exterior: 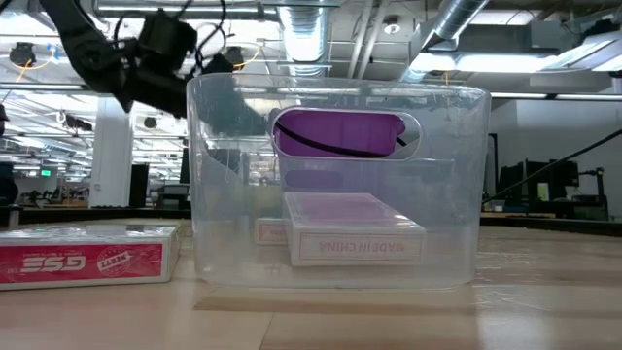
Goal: Pick & Place Toys
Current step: Put the red deck of cards into the bottom transparent bin
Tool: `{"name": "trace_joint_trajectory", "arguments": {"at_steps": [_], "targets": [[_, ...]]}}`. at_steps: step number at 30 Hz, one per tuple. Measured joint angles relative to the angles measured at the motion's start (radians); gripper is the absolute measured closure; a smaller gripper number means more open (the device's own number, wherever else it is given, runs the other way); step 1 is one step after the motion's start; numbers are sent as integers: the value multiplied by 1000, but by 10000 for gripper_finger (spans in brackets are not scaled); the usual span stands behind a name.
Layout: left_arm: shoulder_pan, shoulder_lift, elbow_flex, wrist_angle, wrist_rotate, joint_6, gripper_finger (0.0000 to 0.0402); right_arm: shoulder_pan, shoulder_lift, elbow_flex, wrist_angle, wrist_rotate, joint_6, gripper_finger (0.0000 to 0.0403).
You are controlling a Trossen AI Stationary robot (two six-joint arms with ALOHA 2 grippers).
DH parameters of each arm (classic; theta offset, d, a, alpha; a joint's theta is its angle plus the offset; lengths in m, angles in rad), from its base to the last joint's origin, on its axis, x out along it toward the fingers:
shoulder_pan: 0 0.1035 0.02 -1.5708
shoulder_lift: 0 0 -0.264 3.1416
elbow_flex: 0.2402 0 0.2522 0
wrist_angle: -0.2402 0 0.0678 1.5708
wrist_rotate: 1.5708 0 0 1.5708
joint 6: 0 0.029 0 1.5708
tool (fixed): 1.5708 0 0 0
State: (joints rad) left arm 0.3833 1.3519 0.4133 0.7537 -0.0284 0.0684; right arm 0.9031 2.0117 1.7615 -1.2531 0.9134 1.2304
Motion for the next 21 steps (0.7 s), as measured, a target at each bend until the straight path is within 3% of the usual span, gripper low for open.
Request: {"name": "trace_joint_trajectory", "arguments": {"at_steps": [5,10,17,21], "targets": [[-103,-113,0,-129,0,5,148,0,0,0,-1,0,-9,152],[-239,-223,0,-254,-21,12,90,0,0,0,-13,0,-41,152],[-504,-315,0,-367,-181,27,10,-16,0,0,-27,0,-93,152],[-647,-332,0,-372,-235,-4,9,-27,0,0,-29,-24,-131,152]]}}
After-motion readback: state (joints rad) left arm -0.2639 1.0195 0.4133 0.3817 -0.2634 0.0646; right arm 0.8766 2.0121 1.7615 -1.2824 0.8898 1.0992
